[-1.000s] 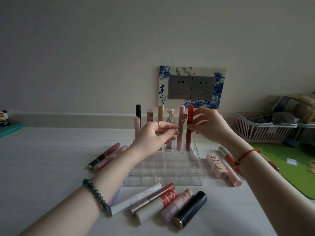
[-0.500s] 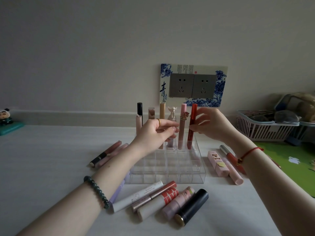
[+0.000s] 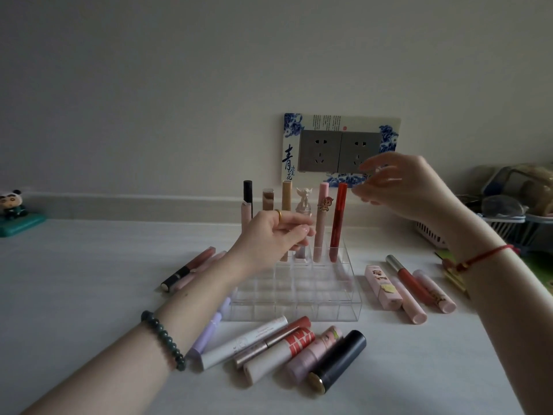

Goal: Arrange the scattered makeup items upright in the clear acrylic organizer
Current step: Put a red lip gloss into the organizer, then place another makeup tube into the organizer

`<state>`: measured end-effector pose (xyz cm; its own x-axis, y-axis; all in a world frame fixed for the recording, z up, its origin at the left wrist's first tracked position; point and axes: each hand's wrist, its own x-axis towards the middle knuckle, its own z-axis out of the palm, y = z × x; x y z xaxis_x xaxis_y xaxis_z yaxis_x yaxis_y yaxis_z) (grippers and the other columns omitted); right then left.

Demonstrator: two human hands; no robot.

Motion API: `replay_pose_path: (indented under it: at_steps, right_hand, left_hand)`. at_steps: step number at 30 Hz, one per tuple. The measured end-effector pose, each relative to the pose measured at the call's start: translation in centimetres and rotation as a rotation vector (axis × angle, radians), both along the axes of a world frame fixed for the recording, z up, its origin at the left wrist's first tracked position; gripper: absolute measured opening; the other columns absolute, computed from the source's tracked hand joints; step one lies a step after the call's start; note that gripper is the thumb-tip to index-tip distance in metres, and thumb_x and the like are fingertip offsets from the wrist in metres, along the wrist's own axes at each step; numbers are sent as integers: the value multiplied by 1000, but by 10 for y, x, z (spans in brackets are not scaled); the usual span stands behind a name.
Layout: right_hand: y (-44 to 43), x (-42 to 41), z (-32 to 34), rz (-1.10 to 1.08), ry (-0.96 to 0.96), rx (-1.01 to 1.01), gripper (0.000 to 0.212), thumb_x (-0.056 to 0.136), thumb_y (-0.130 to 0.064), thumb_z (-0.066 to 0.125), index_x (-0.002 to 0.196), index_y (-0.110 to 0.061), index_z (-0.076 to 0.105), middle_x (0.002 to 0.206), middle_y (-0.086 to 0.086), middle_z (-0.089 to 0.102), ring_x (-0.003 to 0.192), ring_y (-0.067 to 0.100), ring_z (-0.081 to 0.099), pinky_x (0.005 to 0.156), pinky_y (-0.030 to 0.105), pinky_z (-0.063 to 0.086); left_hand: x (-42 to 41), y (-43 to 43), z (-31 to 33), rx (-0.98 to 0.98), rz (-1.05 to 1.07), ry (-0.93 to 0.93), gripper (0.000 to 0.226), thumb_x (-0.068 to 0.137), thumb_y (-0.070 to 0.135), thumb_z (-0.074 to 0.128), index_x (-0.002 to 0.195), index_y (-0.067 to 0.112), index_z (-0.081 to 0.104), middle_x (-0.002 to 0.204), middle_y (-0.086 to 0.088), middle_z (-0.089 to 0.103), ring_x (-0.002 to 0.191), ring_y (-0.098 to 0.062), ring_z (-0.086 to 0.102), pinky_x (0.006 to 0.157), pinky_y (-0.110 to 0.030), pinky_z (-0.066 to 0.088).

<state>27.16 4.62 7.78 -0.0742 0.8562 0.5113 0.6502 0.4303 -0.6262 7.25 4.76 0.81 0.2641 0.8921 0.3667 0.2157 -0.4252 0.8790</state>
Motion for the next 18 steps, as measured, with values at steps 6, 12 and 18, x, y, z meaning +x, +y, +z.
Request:
replay_pose_path:
  at_steps: [6,12,18]
  right_hand:
    - [-4,3,7,-19,-48,30,26,78,-14,63,104,-14,59,77,-3,64,69,9,64,70,24,53]
    - [36,5,-50,-155,-269,-234,20,80,-13,61,98,-6,63,101,12,66,84,20,60,85,27,49]
    - [57,-3,-89,-191,-334,-404,20,82,-16,59,98,-7,67,101,11,67,78,18,57,71,24,47]
  left_hand:
    - [-21,-26,0,-6,-63,50,19,86,6,53,97,15,65,87,1,71,79,-8,67,74,-18,54]
    - [-60,-45,-6,12,-6,48,22,84,2,54,96,13,68,89,-7,73,81,-17,69,74,-21,55]
    - [-81,-36,-10,-12,98,-66,21,84,0,50,89,9,68,77,-4,73,68,-11,66,63,-15,53]
